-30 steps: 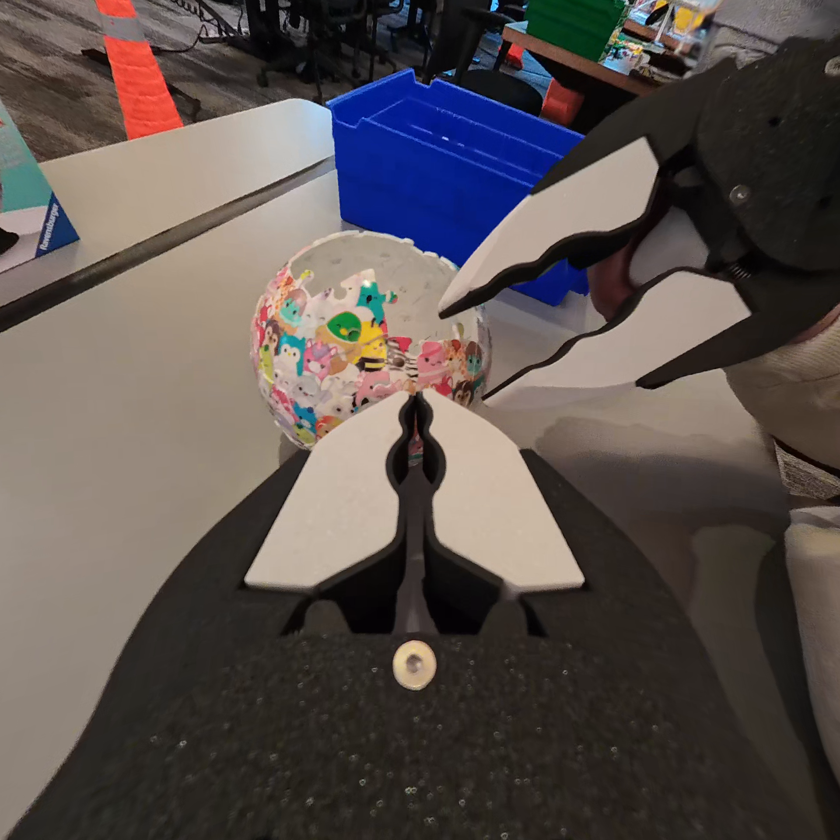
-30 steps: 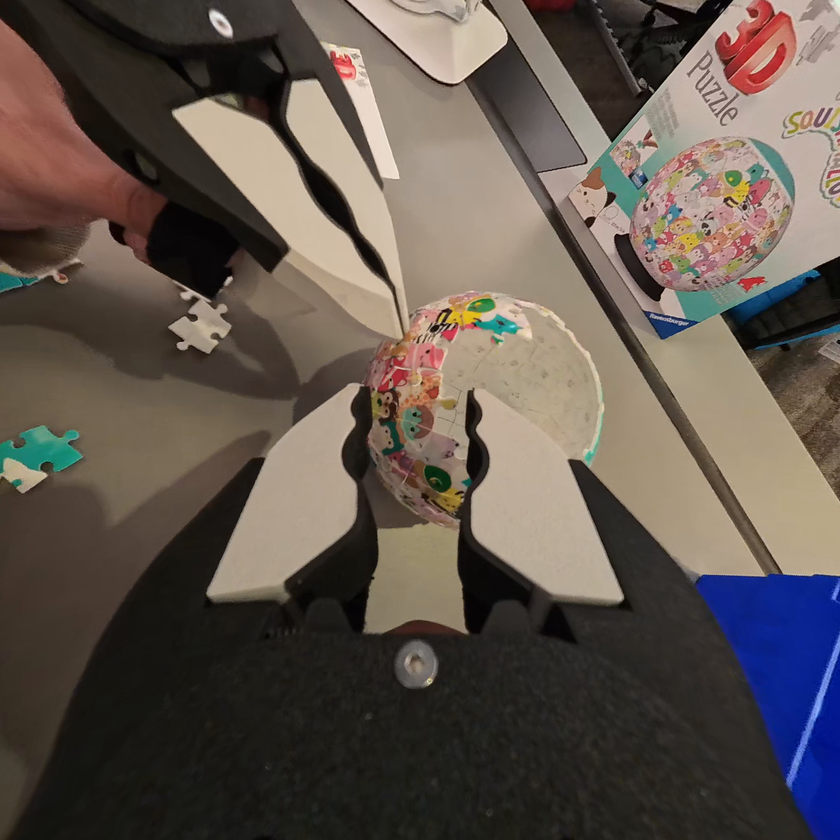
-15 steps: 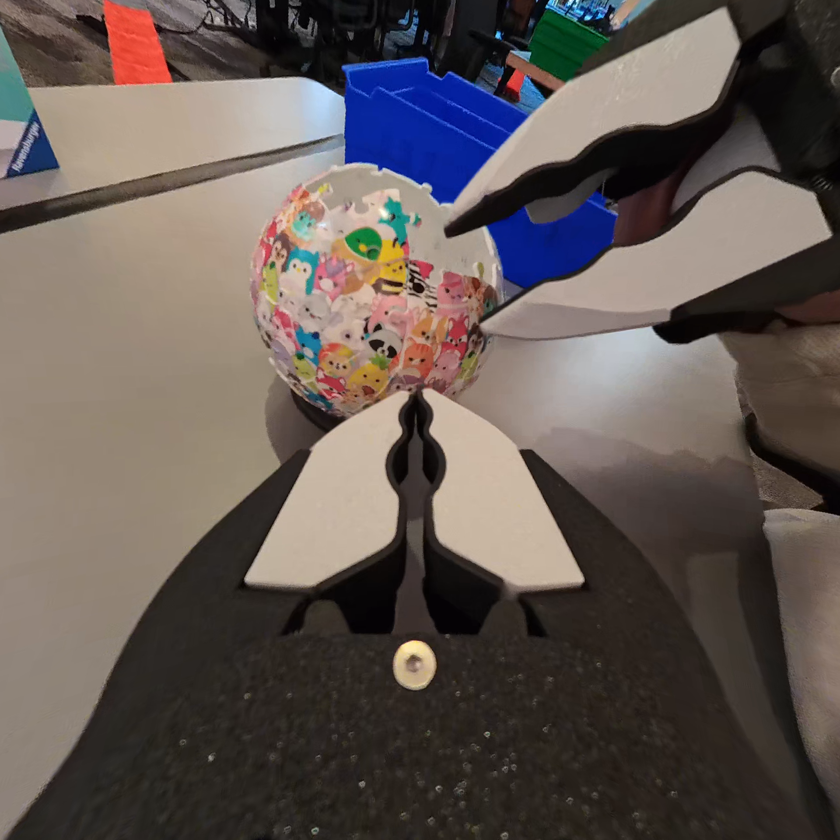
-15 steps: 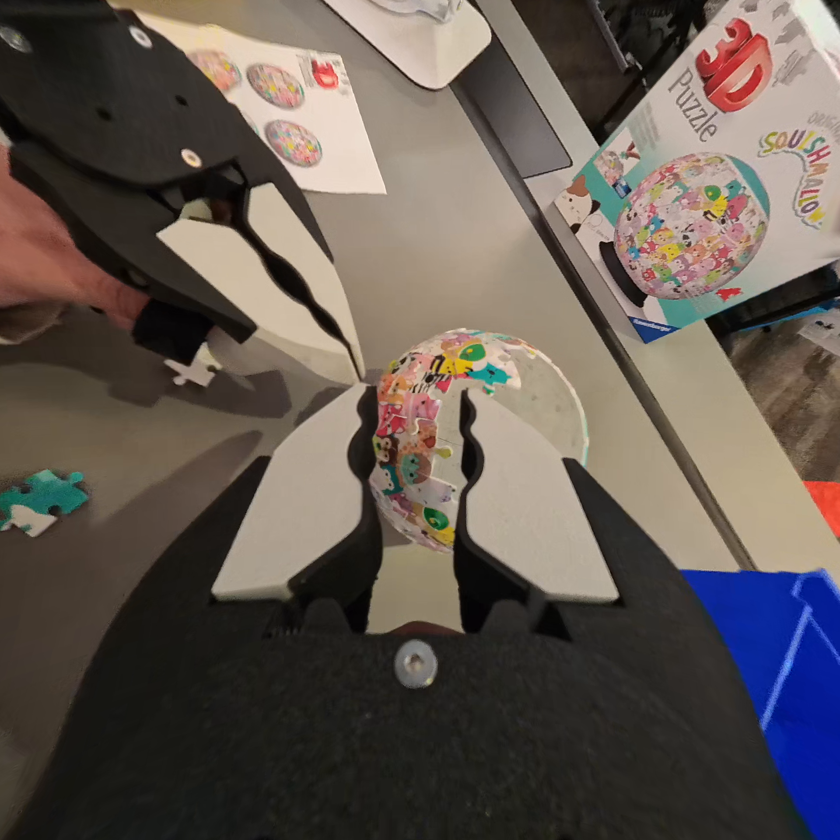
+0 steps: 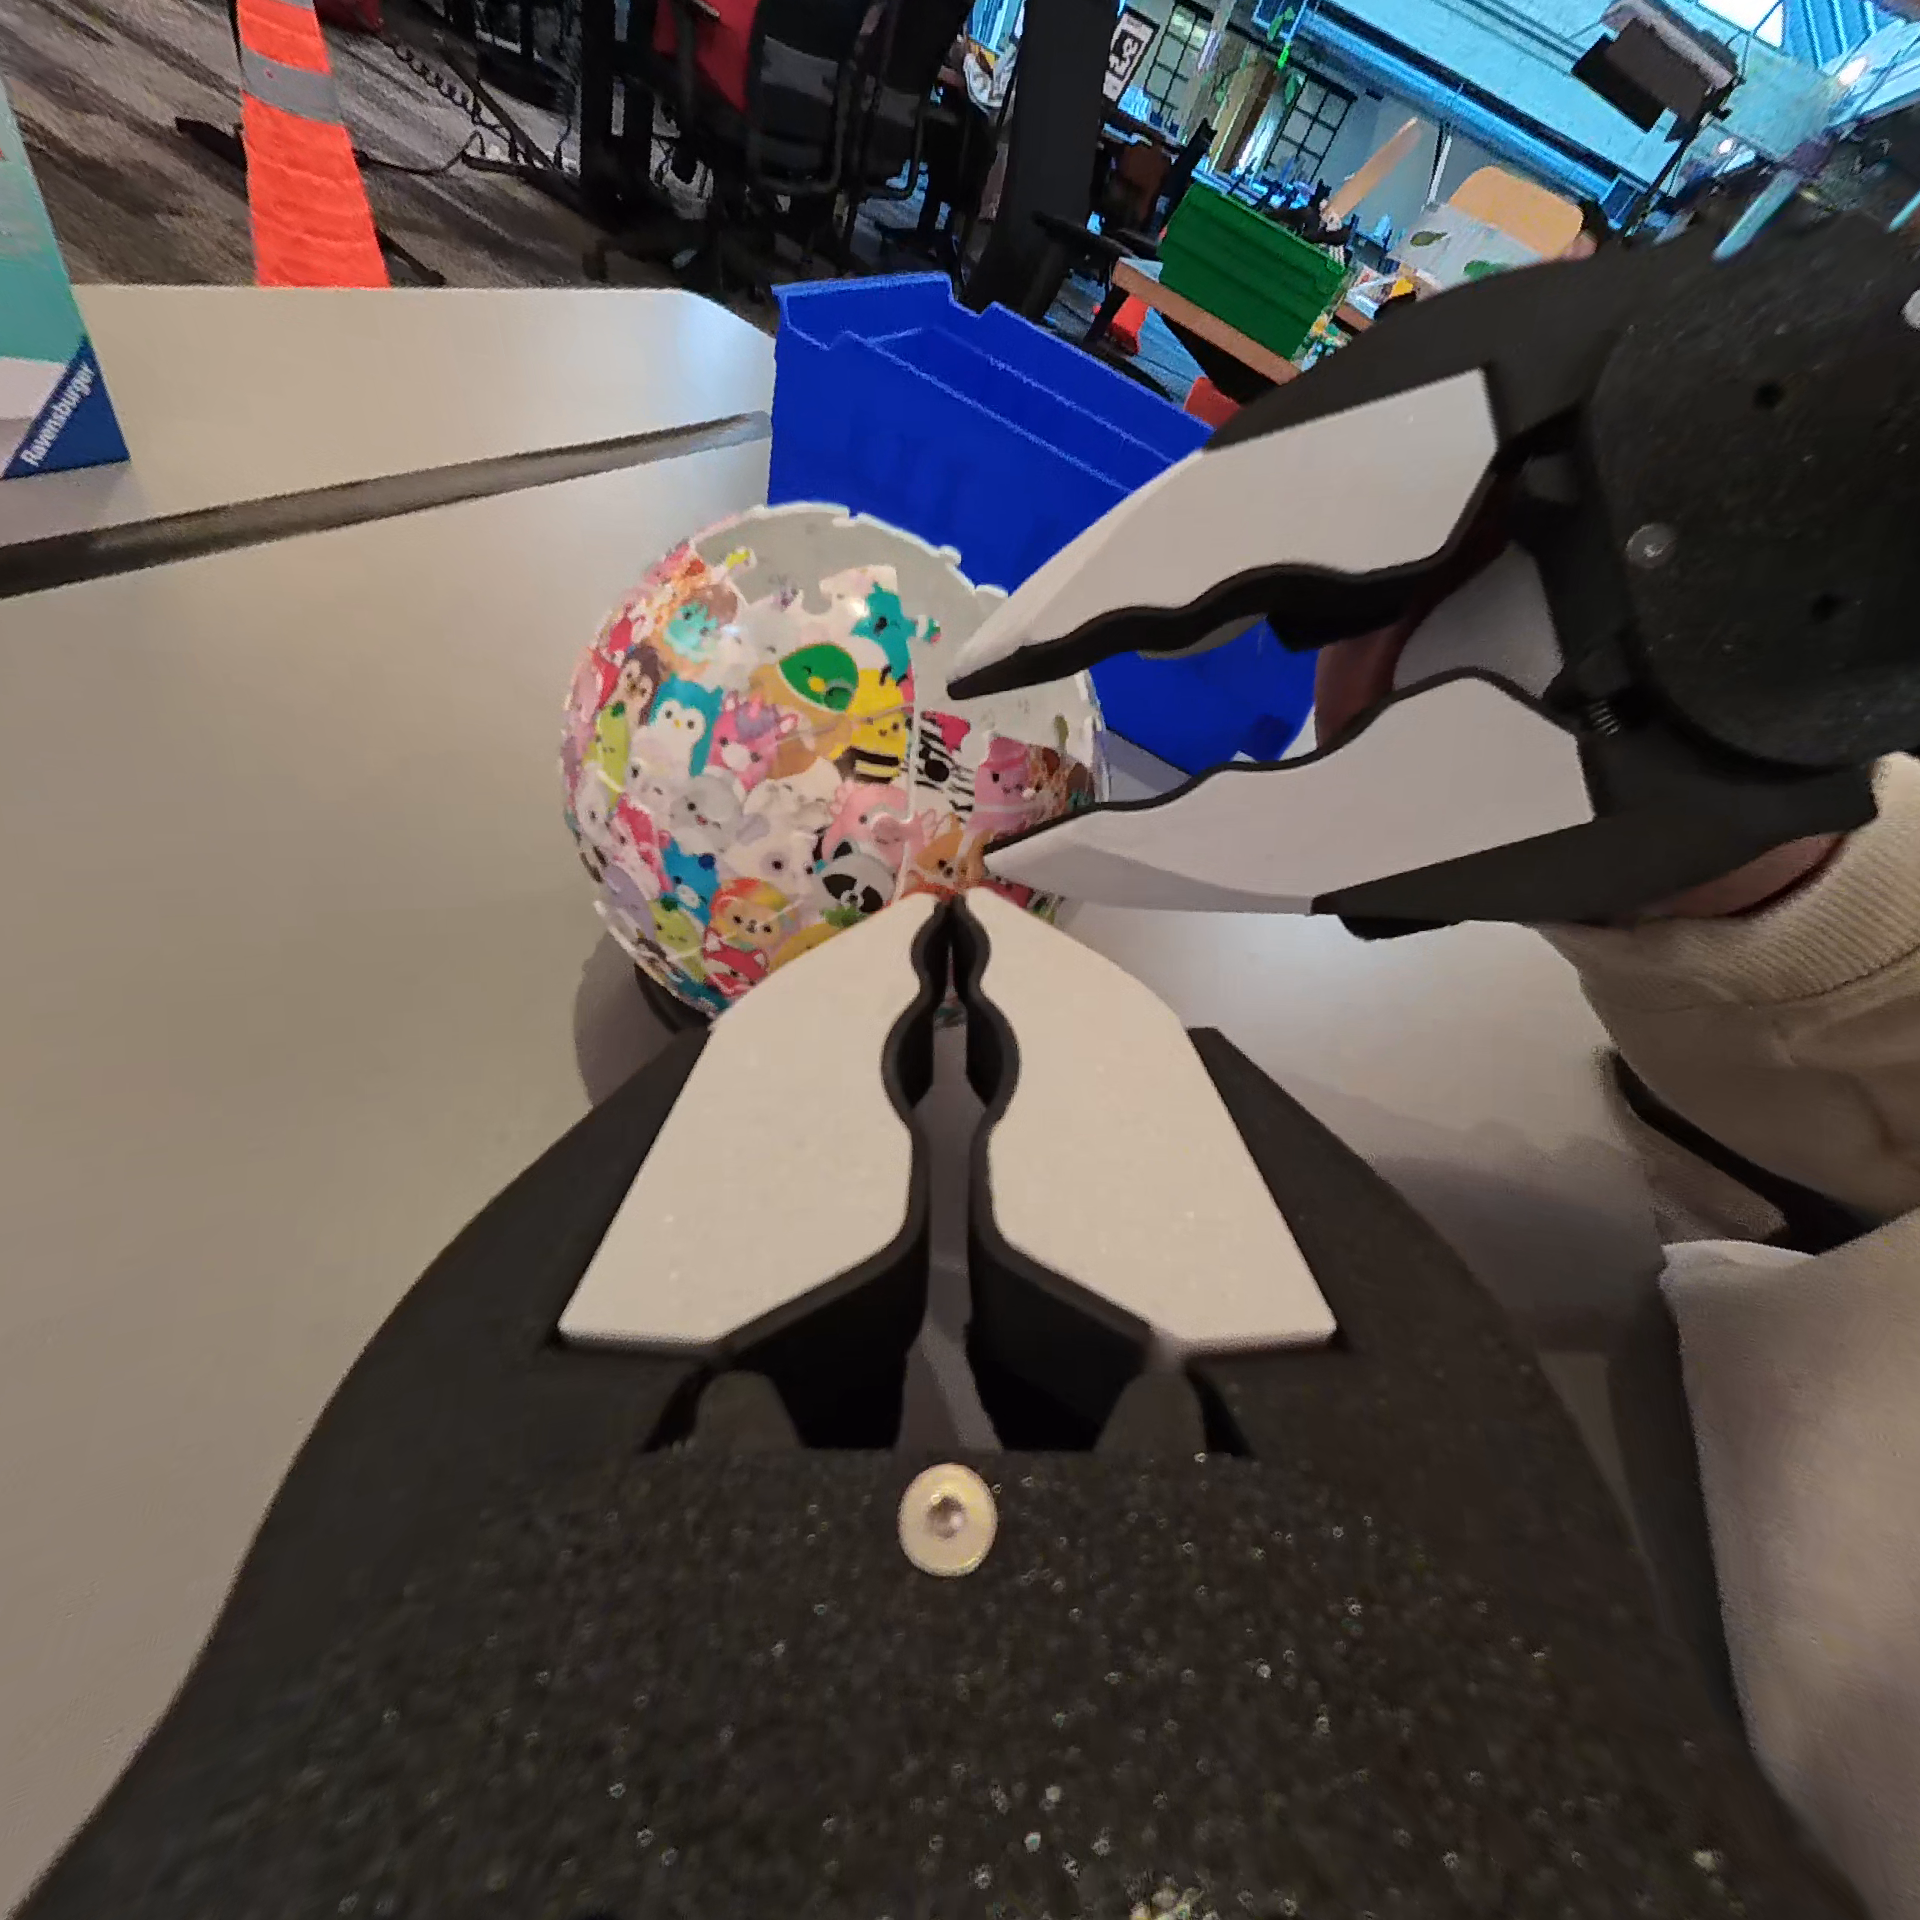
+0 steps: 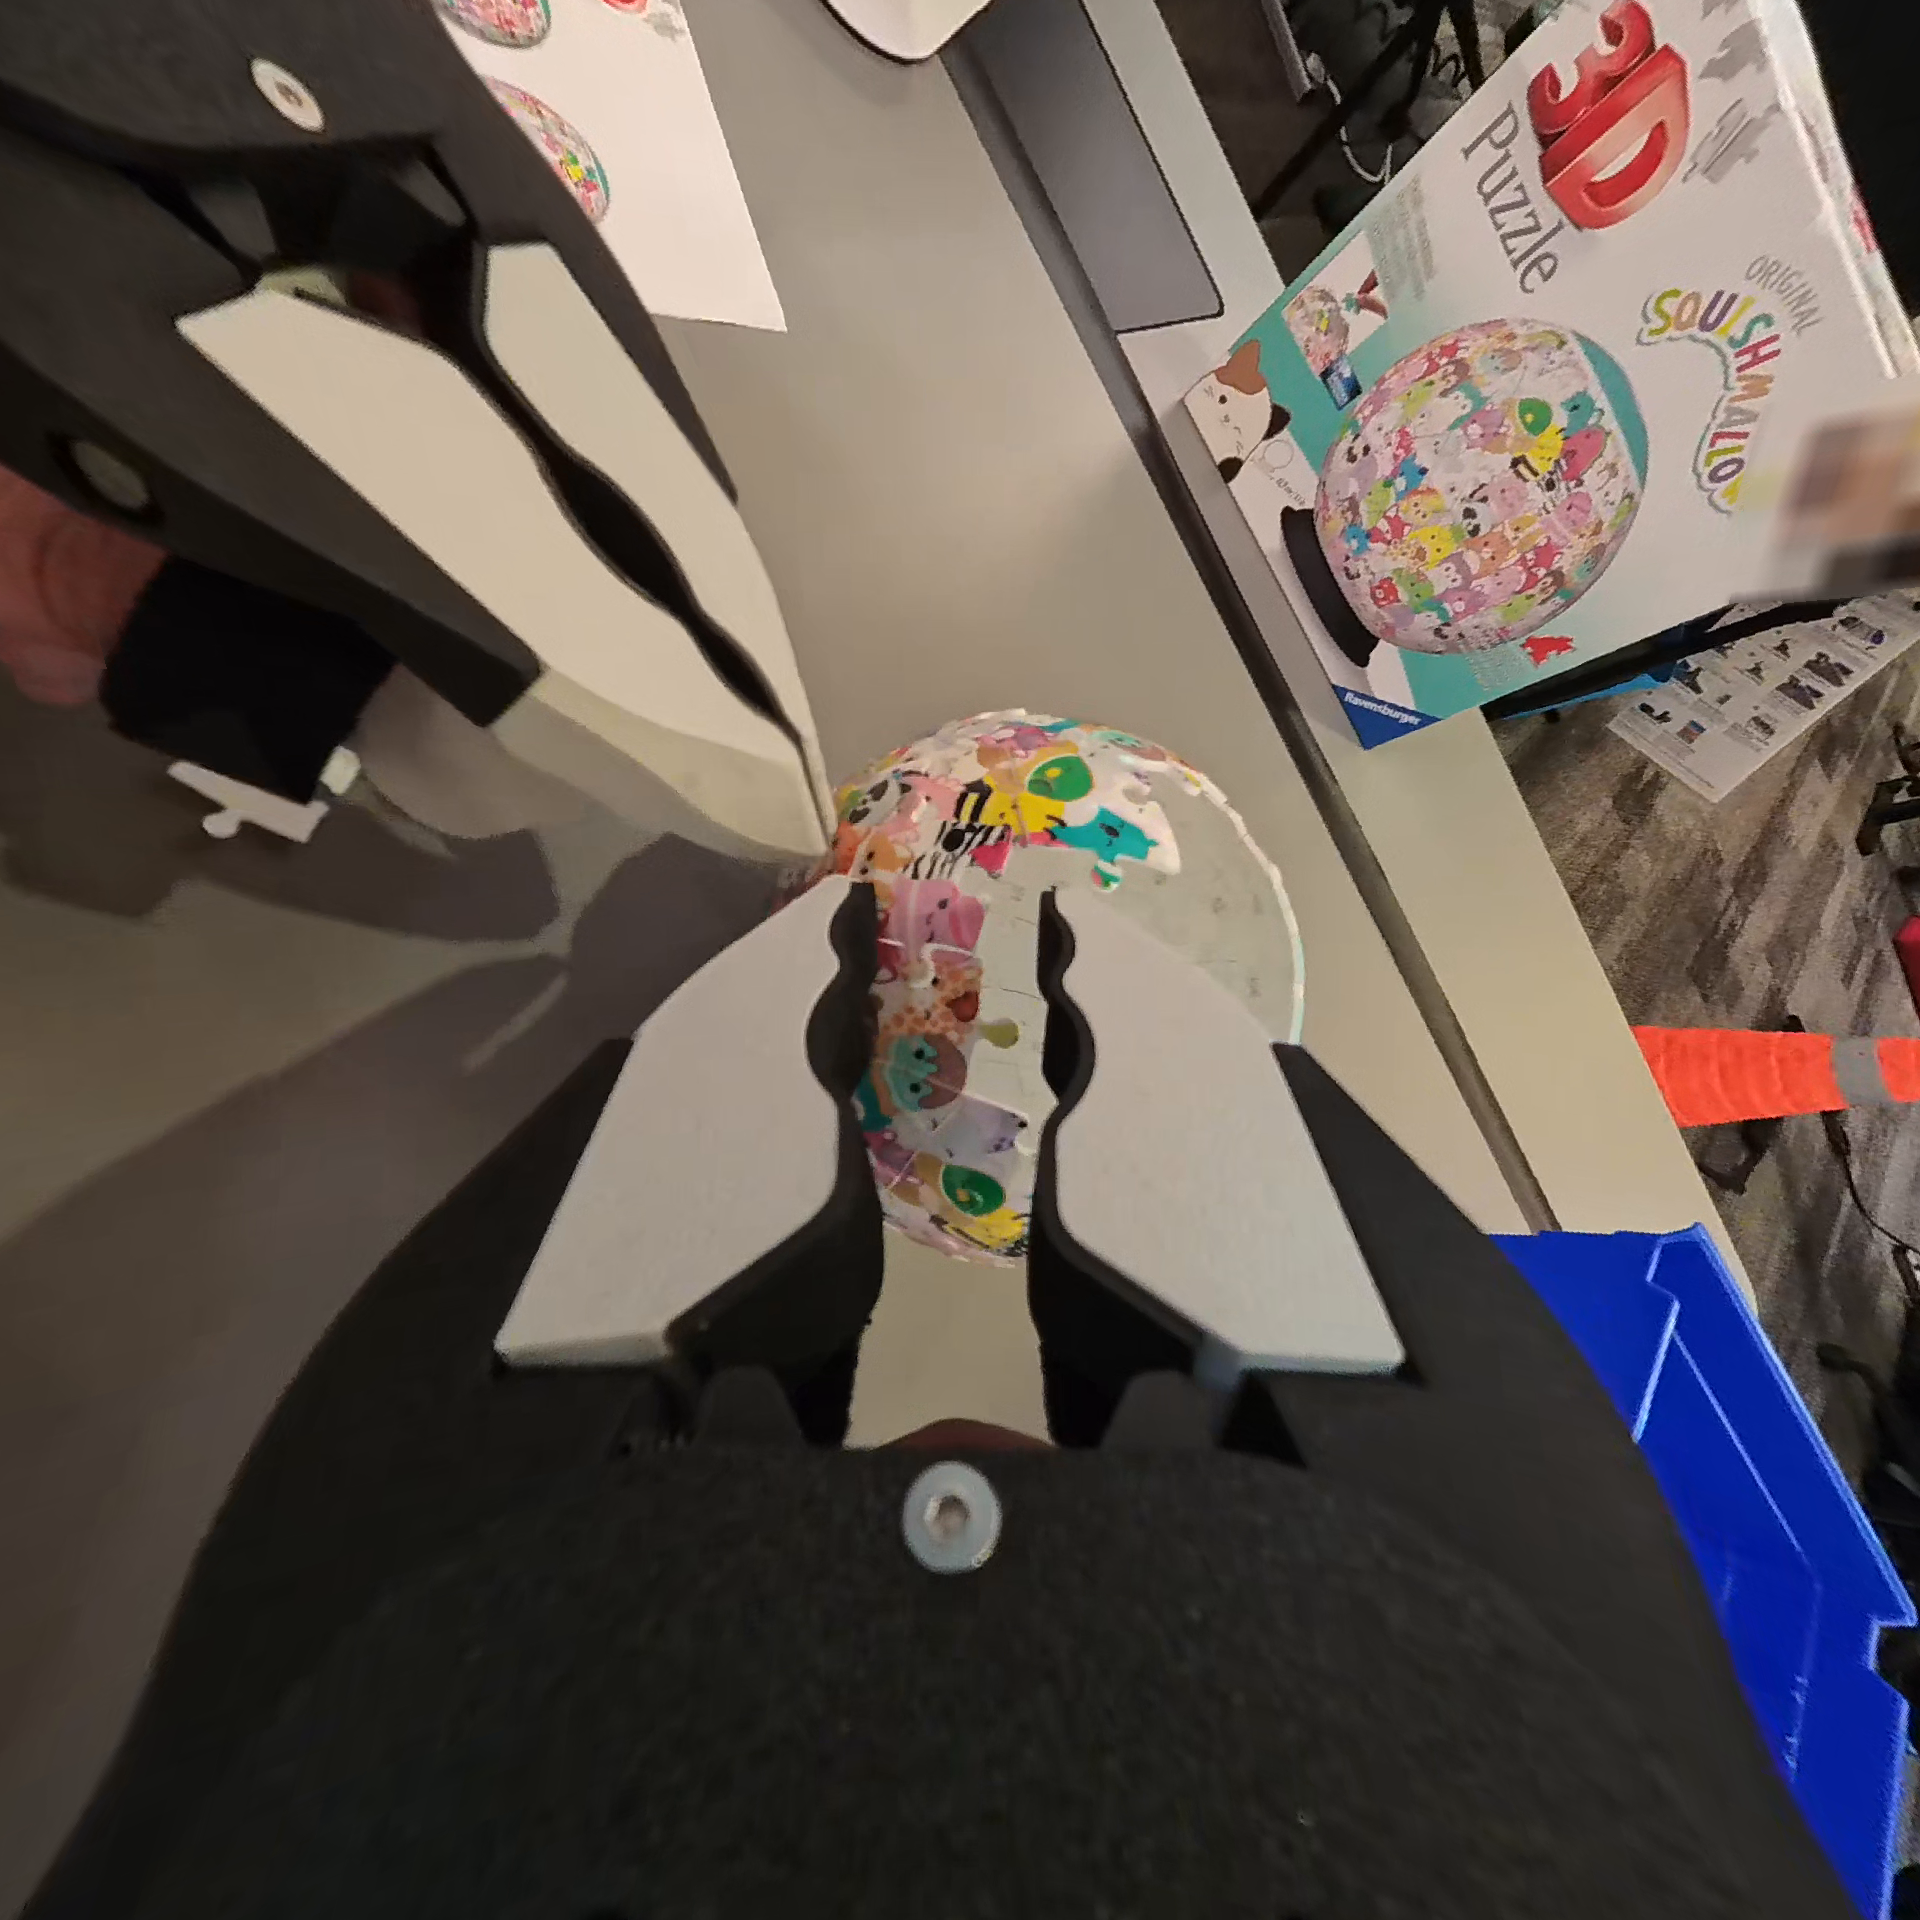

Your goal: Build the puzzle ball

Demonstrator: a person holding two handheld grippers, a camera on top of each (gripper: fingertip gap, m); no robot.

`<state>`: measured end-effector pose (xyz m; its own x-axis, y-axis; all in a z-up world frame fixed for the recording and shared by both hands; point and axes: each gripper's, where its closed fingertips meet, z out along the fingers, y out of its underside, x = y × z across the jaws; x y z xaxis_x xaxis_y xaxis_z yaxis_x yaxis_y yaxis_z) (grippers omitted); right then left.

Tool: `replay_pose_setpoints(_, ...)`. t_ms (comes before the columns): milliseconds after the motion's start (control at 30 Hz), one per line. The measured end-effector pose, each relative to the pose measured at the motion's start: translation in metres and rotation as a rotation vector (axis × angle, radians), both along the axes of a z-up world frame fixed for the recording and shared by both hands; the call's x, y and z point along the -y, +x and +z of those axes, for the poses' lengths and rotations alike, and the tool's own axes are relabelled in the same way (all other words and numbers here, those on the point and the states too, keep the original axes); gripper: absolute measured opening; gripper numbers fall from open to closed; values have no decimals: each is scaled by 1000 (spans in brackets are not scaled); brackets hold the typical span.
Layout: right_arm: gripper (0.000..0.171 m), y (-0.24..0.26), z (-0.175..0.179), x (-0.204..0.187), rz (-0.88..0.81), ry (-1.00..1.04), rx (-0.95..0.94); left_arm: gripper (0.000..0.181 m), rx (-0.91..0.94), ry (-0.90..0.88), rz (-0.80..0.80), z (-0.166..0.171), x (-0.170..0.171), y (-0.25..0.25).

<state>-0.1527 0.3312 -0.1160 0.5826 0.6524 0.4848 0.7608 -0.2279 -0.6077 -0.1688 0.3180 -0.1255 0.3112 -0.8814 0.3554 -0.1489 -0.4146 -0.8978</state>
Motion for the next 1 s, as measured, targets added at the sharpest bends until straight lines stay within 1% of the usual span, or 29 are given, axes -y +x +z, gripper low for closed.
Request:
replay_pose_setpoints(67,29,0,0,0,1,-4,-5,0,9,2,6,3,-1,0)
replay_pose_setpoints(200,29,-1,0,0,1,-3,-11,0,-17,-12,-12,-3,0,3)
replay_pose_setpoints(300,30,0,0,-1,-1,-5,-14,0,4,10,-5,4,2,2)
replay_pose_setpoints(433,30,0,1,-1,-7,-7,-27,0,-31,11,-9,-3,0,5)
replay_pose_setpoints(567,30,1,1,-1,-12,-14,-34,0,-9,12,-6,1,1,4)
replay_pose_setpoints(700,30,2,1,-1,-16,-14,-34,0,-24,1,-25,-2,1,6)
replay_pose_setpoints(833,30,3,1,-1,-20,-16,-45,0,-22,32,-5,1,0,4)
replay_pose_setpoints(1000,29,1,4,-1,-18,-16,-71,0,-33,32,-21,0,0,9)
